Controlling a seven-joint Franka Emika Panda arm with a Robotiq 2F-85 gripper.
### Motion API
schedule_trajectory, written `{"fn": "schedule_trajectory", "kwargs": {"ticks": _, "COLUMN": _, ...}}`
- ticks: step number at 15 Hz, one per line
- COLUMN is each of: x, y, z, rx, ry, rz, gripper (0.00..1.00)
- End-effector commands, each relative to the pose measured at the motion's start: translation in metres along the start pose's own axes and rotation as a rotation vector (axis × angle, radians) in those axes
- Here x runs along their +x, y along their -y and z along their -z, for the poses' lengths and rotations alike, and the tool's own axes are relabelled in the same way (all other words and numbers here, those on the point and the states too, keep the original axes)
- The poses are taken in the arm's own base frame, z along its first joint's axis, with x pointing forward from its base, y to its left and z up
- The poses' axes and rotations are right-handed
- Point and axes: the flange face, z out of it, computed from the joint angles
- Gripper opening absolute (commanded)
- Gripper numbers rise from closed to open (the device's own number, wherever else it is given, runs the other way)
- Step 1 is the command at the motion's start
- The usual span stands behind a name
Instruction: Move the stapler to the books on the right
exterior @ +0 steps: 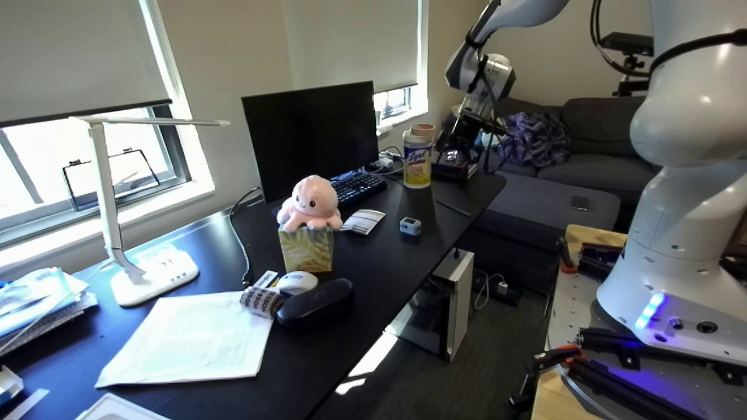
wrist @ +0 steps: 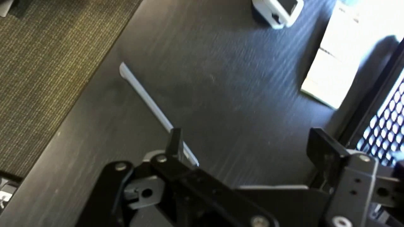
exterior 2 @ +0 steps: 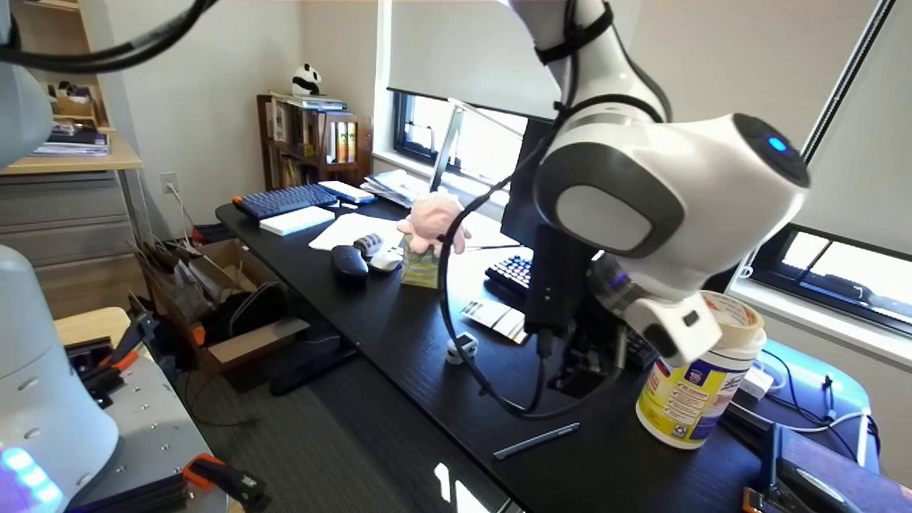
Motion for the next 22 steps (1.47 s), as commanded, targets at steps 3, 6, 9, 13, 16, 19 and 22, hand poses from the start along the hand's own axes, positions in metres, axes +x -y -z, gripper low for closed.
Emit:
{"fn": "schedule_trajectory", "kwargs": {"ticks": 3, "x": -0.116, "y": 0.031, "z": -0.037, "rx": -0.082, "ry": 0.019, "rz": 0.293, "gripper": 1.0}}
{"fn": "schedule_trajectory", "kwargs": {"ticks": 6, "x": -0.177, "y": 0.061, "z": -0.057, "rx": -0.098, "ry": -0.012, "rz": 0.437, "gripper": 1.0}}
{"fn": "schedule_trajectory", "kwargs": {"ticks": 9, "x": -0.242, "y": 0.102, "z": -0.065, "rx": 0.011, "ry": -0.046, "rz": 0.526, "gripper": 1.0}}
{"fn": "schedule_trajectory", "kwargs": {"ticks": 13, "x": -0.307, "y": 0.151, "z": -0.063, "rx": 0.104, "ry": -0.141, "rz": 0.598, "gripper": 1.0}}
{"fn": "schedule_trajectory", "kwargs": {"ticks": 16, "x": -0.321, "y": 0.17, "z": -0.057, "rx": 0.062, "ry": -0.286, "rz": 0.586, "gripper": 1.0}}
{"fn": "schedule_trajectory", "kwargs": {"ticks": 19, "x": -0.32, "y": 0.167, "z": -0.071, "rx": -0.08, "ry": -0.403, "rz": 0.663, "gripper": 1.0}}
{"fn": "schedule_trajectory", "kwargs": {"ticks": 22, "x": -0.312, "y": 0.143, "z": -0.095, "rx": -0.206, "ry": -0.426, "rz": 0.743, "gripper": 1.0}}
